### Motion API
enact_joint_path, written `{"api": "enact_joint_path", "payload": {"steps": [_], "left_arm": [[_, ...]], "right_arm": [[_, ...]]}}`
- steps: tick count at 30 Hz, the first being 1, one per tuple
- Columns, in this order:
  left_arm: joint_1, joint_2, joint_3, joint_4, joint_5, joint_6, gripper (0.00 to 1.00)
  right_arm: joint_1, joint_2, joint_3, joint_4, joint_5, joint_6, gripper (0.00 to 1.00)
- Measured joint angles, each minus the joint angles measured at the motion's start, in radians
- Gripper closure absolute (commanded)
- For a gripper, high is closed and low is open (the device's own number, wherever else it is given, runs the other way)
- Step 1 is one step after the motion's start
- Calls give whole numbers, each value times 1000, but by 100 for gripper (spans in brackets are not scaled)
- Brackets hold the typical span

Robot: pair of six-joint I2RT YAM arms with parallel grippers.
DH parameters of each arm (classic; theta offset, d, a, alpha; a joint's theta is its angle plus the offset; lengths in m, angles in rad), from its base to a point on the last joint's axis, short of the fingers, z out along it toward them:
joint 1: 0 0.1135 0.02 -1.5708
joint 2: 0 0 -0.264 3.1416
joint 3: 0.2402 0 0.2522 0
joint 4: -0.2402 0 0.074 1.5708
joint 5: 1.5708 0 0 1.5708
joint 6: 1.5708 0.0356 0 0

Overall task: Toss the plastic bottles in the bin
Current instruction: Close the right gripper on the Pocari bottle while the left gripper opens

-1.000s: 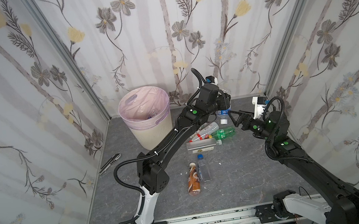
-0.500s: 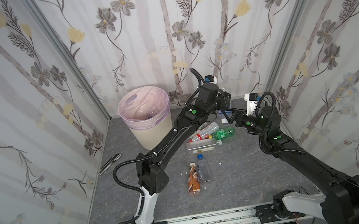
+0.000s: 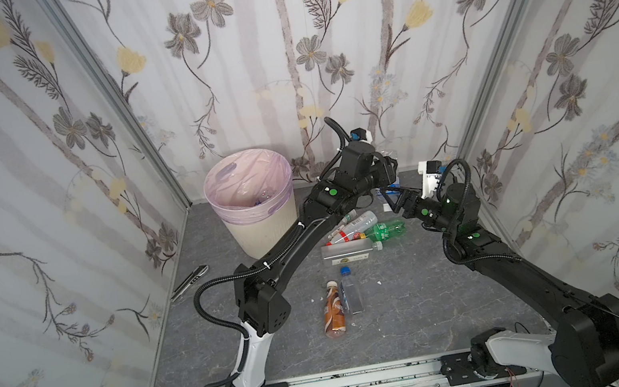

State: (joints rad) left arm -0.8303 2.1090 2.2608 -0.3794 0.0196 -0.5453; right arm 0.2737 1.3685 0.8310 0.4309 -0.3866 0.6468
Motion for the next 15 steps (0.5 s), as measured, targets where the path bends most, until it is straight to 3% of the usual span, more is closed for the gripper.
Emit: {"api": "enact_joint_path", "payload": {"steps": [9,12,15], "left_arm": [[1,-1,2,2,7,-8,41],[1,-2,2,6,6,-8,41],[2,-2,2,7,6,-10,39]], "right_arm": [[0,25,12,30,-6,16,37],[0,26,14,31,-8,16,47],[0,26,14,32,-8,16,50]]}}
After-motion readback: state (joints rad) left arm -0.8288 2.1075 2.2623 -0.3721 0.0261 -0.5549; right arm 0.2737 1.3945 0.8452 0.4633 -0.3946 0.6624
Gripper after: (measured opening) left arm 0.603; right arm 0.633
